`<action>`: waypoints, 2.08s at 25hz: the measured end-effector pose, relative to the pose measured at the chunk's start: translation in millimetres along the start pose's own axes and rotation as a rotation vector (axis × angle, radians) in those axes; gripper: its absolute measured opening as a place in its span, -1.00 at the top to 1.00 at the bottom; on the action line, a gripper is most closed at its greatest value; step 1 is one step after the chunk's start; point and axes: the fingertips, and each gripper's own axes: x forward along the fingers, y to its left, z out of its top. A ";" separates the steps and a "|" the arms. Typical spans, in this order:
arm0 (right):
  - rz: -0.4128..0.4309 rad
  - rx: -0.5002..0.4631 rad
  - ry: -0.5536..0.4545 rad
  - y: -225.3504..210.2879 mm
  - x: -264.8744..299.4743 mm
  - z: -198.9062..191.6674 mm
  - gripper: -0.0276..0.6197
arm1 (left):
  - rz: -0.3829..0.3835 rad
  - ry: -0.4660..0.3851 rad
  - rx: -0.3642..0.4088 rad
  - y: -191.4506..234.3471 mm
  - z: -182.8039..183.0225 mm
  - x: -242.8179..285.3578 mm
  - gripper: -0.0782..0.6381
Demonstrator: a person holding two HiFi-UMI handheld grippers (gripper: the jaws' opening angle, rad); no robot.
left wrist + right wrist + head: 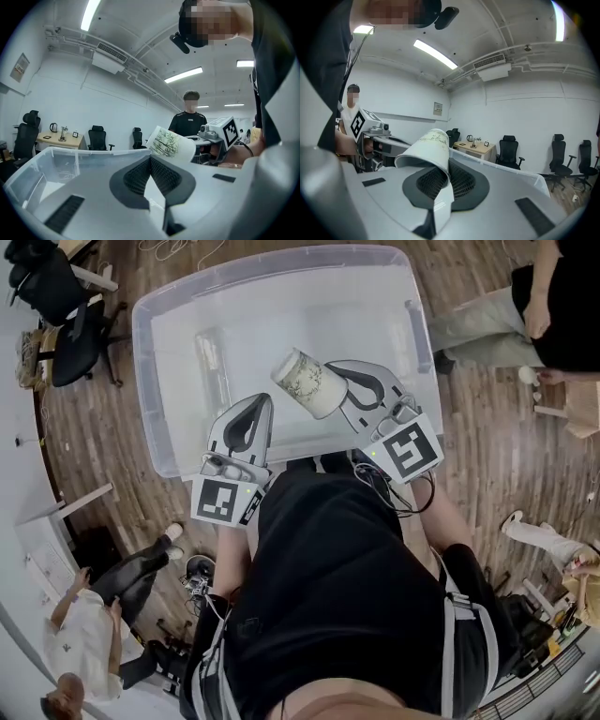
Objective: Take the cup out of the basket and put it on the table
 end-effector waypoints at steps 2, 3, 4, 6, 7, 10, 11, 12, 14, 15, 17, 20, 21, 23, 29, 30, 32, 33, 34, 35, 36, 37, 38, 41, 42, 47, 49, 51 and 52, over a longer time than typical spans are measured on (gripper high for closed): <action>-0.001 0.022 -0.010 4.7 -7.4 1.7 0.84 | -0.009 0.001 -0.001 -7.4 -1.0 3.8 0.73; -0.003 0.034 -0.011 6.5 -10.9 1.3 0.84 | -0.013 0.001 0.001 -11.0 -1.2 5.8 0.73; -0.006 0.048 -0.010 7.6 -14.2 0.3 0.84 | -0.017 0.001 0.003 -14.2 -1.2 7.8 0.73; -0.012 0.074 -0.007 7.6 -20.7 -3.0 0.84 | -0.016 0.000 0.004 -19.6 -0.7 11.3 0.73; -0.014 0.084 -0.008 6.5 -24.2 -4.8 0.84 | -0.014 -0.001 0.002 -22.4 -0.8 12.9 0.73; -0.009 0.101 -0.016 0.7 -36.0 -8.1 0.84 | 0.004 0.006 -0.003 -33.5 -2.4 17.8 0.73; -0.004 0.103 -0.019 -1.3 -40.2 -8.3 0.84 | 0.013 0.009 -0.003 -37.5 -2.9 19.3 0.73; 0.002 0.105 -0.022 -2.8 -44.0 -8.3 0.84 | 0.024 0.011 -0.002 -41.2 -3.1 20.5 0.73; 0.017 0.113 -0.026 -3.8 -49.7 -8.7 0.84 | 0.048 0.009 0.001 -47.2 -2.7 20.9 0.73; 0.026 0.119 -0.025 -3.4 -51.8 -9.4 0.84 | 0.060 0.005 0.002 -49.8 -2.3 19.9 0.73; 0.039 0.130 -0.021 -3.6 -54.8 -11.6 0.84 | 0.082 0.000 0.001 -54.8 -1.7 16.6 0.73; 0.037 0.134 -0.038 -5.6 -57.8 -10.7 0.84 | 0.097 0.000 0.002 -61.9 -2.4 10.1 0.73; 0.037 0.131 -0.040 -4.1 -59.9 -10.8 0.84 | 0.098 0.001 0.001 -64.6 -3.0 7.1 0.73; 0.039 0.121 -0.035 -0.3 -63.9 -12.0 0.84 | 0.098 0.000 0.003 -68.7 -4.2 2.6 0.73; 0.023 0.103 -0.034 16.5 -73.3 -6.5 0.84 | 0.077 -0.006 0.006 -82.2 -8.9 -13.8 0.73; 0.020 0.099 -0.036 21.5 -74.1 -5.0 0.84 | 0.074 -0.007 0.008 -83.9 -9.8 -19.1 0.73; 0.013 0.099 -0.044 35.0 -78.0 -2.9 0.84 | 0.068 -0.011 0.007 -88.6 -12.5 -33.6 0.73; 0.011 0.103 -0.045 42.8 -81.7 -2.6 0.84 | 0.065 -0.012 0.006 -92.0 -14.0 -42.1 0.73; 0.008 0.106 -0.044 50.5 -86.1 -2.6 0.84 | 0.063 -0.014 0.005 -95.8 -15.3 -50.9 0.73; 0.004 0.108 -0.044 58.0 -90.5 -2.4 0.84 | 0.060 -0.017 0.006 -99.5 -16.8 -59.7 0.73; 0.000 0.110 -0.044 65.6 -94.5 -2.2 0.84 | 0.056 -0.018 0.008 -102.7 -18.8 -68.3 0.73; -0.004 0.113 -0.044 73.5 -97.9 -2.4 0.84 | 0.052 -0.019 0.011 -105.2 -21.6 -76.8 0.73; -0.008 0.116 -0.042 82.2 -100.7 -3.5 0.84 | 0.048 -0.018 0.014 -107.0 -25.0 -85.6 0.73; -0.013 0.120 -0.014 114.2 -109.7 -13.9 0.84 | 0.041 -0.015 0.013 -112.2 -37.2 -117.3 0.73; -0.013 0.131 -0.006 125.6 -114.4 -17.8 0.84 | 0.039 -0.014 0.011 -115.5 -41.4 -129.0 0.73; -0.030 0.182 0.005 175.3 -136.3 -25.8 0.84 | 0.018 -0.011 -0.006 -134.3 -58.3 -179.0 0.73; -0.037 0.174 0.012 196.9 -140.3 -26.8 0.84 | 0.007 -0.012 -0.015 -138.0 -64.5 -198.7 0.73; -0.045 0.172 0.011 216.8 -144.7 -26.7 0.84 | -0.004 -0.012 -0.021 -141.7 -70.1 -217.6 0.73; -0.050 0.171 0.009 225.0 -148.2 -26.2 0.84 | -0.009 -0.013 -0.024 -144.2 -72.5 -225.6 0.73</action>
